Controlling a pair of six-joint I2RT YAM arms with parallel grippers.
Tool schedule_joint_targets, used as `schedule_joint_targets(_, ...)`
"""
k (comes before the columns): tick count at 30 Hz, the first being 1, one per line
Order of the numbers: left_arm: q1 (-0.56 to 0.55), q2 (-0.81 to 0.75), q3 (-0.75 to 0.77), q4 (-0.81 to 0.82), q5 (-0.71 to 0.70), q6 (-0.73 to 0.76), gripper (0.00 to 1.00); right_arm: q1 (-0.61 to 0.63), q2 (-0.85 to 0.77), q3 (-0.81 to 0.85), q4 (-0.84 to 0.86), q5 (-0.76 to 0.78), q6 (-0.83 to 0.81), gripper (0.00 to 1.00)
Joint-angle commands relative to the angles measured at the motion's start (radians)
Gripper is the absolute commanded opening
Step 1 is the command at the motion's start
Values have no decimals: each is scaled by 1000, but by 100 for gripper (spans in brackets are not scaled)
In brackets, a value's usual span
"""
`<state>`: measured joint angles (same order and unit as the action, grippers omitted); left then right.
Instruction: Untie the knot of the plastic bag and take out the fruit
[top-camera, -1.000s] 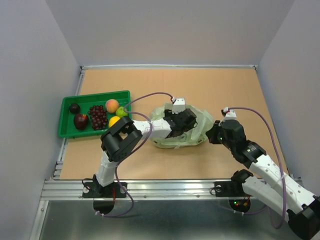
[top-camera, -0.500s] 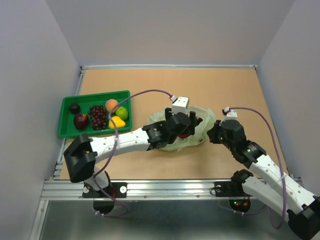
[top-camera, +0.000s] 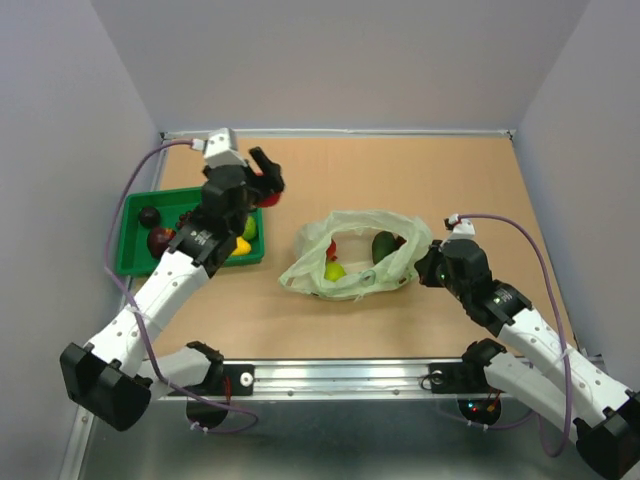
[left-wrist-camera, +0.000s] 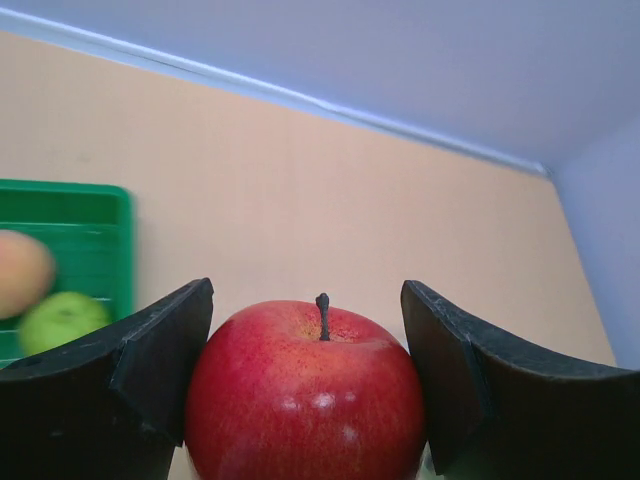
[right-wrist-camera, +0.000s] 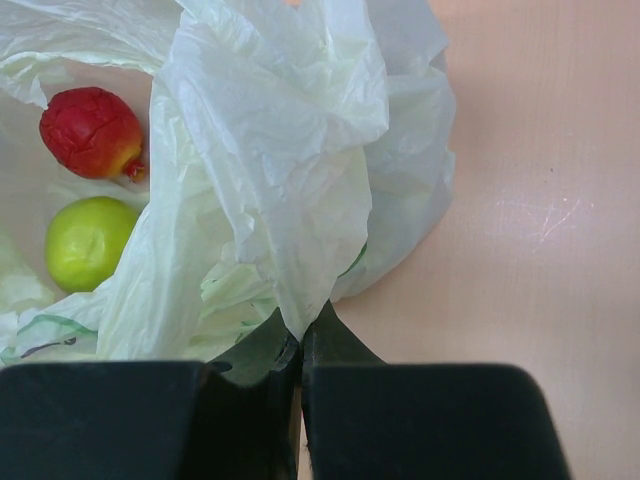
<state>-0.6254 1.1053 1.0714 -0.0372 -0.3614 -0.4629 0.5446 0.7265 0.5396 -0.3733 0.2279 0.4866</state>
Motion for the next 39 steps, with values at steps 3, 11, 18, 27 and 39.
schedule_joint_targets(3, 415, 27, -79, -56, 84, -74, 22, 6, -12, 2, 20, -9, -13, 0)
schedule_joint_targets(11, 806, 218, -47, 23, 187, -114, 30, 6, -22, 2, 20, -35, -22, 1)
schedule_joint_targets(18, 851, 438, 80, 31, 12, -14, 68, 6, -22, 7, 20, -42, -28, 0)
schedule_joint_targets(27, 852, 415, 76, 31, 39, 33, 99, 6, -27, 5, 20, -48, -28, 1)
schedule_joint_targets(39, 559, 170, 50, -79, -10, 55, 99, 6, -27, 11, 20, -39, -31, 1)
